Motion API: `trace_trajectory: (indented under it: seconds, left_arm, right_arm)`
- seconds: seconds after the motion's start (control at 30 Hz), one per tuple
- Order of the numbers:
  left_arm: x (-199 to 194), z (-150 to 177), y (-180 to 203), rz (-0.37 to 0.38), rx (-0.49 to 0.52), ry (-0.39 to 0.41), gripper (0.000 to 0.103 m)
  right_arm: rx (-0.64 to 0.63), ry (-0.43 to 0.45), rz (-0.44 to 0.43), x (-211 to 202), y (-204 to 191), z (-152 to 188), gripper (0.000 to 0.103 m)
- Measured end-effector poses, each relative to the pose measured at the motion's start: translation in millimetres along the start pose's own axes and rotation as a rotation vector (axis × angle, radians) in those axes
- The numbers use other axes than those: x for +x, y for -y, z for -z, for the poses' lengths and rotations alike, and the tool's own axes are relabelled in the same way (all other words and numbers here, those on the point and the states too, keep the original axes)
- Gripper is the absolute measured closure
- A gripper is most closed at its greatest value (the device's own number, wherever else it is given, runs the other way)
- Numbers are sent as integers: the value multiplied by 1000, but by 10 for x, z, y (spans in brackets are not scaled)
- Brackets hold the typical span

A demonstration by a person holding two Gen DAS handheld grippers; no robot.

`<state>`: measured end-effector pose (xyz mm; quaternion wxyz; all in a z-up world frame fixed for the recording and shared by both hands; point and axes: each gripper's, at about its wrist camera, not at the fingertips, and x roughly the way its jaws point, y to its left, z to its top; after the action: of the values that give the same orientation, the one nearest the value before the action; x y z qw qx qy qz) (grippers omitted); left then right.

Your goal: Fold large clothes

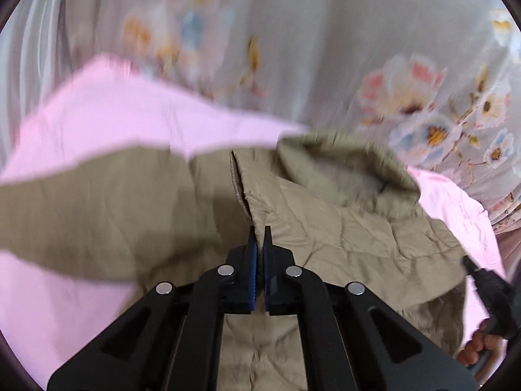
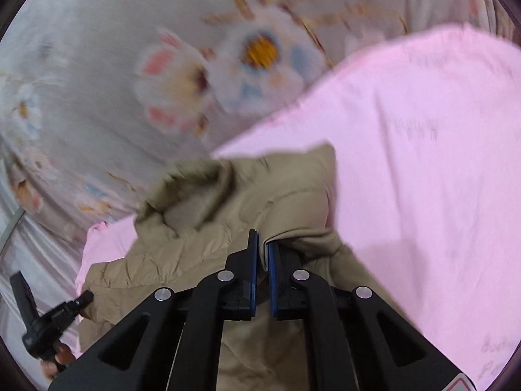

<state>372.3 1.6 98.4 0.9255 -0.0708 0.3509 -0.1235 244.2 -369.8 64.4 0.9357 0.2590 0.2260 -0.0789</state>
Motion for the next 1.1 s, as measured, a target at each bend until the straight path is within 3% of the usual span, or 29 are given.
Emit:
trace_trajectory:
  seconds: [0.07, 0.23, 0.53, 0.73, 1.1]
  left_arm:
    - [48, 7, 31, -24, 30, 13, 101]
    - [679, 463, -36, -141, 109, -104, 101]
    - [679, 690, -179, -127, 47, -102, 95]
    - [487, 886, -100, -159, 75, -109, 94]
    - [-324, 1589, -90, -182, 110, -122, 94]
  right_arm:
    - [-53, 29, 22, -32, -73, 9, 97]
    - [-108, -140, 170, 437, 83, 273, 97]
    - [-134, -188, 232, 582, 133, 385, 97]
    - [-156, -207, 256, 439, 137, 523, 97]
    - [-143, -214, 230, -412, 356, 1109, 97]
